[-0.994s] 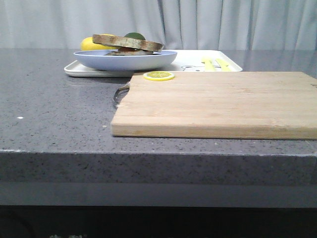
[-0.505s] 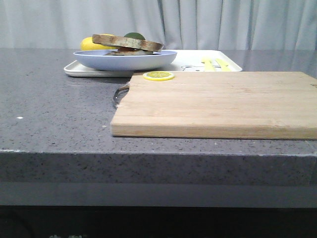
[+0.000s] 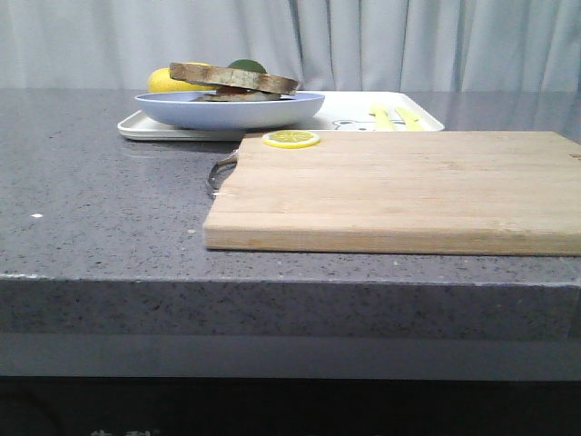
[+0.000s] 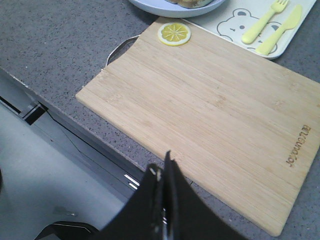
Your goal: Place bread and move sandwich to tray
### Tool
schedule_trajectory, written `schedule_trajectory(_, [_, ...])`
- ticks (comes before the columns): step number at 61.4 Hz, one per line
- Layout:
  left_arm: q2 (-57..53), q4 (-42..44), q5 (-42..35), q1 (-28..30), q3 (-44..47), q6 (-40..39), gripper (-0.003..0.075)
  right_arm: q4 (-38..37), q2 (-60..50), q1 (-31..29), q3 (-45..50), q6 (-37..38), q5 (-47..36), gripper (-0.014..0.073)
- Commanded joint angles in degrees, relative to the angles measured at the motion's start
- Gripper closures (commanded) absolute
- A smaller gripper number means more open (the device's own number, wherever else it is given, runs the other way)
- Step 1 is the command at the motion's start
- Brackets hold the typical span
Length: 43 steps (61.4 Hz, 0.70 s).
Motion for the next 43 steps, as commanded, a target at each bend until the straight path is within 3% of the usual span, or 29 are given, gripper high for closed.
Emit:
schedule_trajectory(1, [-1.3,-0.1,-5.0,0.0,0.1,0.4,0.0741,0.0,0.0,-0.1,-1.2,-0.1,-3.7,0.0662])
schedule_trajectory(26, [-1.3,-0.1,-5.0,0.0,0.1,0.4,0.0741,0.0,-0.6,-0.3,-0.6,-0.1,-4.2,0.0662])
schedule_trajectory(35, [-1.3,-0.1,-5.0,0.0,0.1,0.4,0.0741,0.6,-4.6,-7.7,3.7,-0.1,-8.5,0.0662])
schedule_trajectory(43, [-1.3,-0.1,-5.0,0.0,0.1,0.4,0.0741,0.9,-11.8,-16.0,12.6,-0.6,-19.7,0.0662])
